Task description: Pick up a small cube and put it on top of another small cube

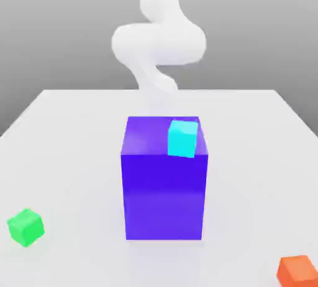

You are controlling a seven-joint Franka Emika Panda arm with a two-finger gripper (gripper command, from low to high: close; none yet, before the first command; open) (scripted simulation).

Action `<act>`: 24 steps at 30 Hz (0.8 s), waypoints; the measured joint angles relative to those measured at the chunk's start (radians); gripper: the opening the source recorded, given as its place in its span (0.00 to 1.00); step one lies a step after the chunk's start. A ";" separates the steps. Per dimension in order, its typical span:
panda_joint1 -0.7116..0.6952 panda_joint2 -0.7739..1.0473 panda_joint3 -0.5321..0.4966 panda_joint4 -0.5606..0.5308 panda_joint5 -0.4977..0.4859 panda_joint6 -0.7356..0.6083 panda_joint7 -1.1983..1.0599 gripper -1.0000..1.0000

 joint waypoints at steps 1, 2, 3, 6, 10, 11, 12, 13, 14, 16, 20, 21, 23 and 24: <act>-0.016 0.039 0.000 0.009 -0.005 0.006 0.021 0.50; -0.031 0.077 0.000 0.018 -0.010 0.012 0.041 0.50; -0.045 0.114 -0.001 0.027 -0.015 0.018 0.060 0.50; -0.084 0.224 -0.006 0.053 -0.029 0.036 0.117 0.50; -0.131 0.369 -0.020 0.086 -0.044 0.060 0.191 0.50; -0.142 0.405 -0.024 0.095 -0.046 0.066 0.208 0.50; -0.151 0.441 -0.030 0.104 -0.048 0.071 0.226 0.50; -0.160 0.478 -0.037 0.112 -0.050 0.077 0.243 0.50; -0.169 0.514 -0.044 0.120 -0.051 0.083 0.259 0.50; -0.188 0.586 -0.057 0.137 -0.049 0.095 0.289 0.50; -0.241 0.731 -0.082 0.171 -0.033 0.120 0.342 0.50; -0.251 0.768 -0.087 0.179 -0.027 0.126 0.353 0.50; -0.268 0.840 -0.096 0.196 -0.012 0.138 0.375 0.50; -0.275 0.877 -0.102 0.205 -0.003 0.144 0.385 0.50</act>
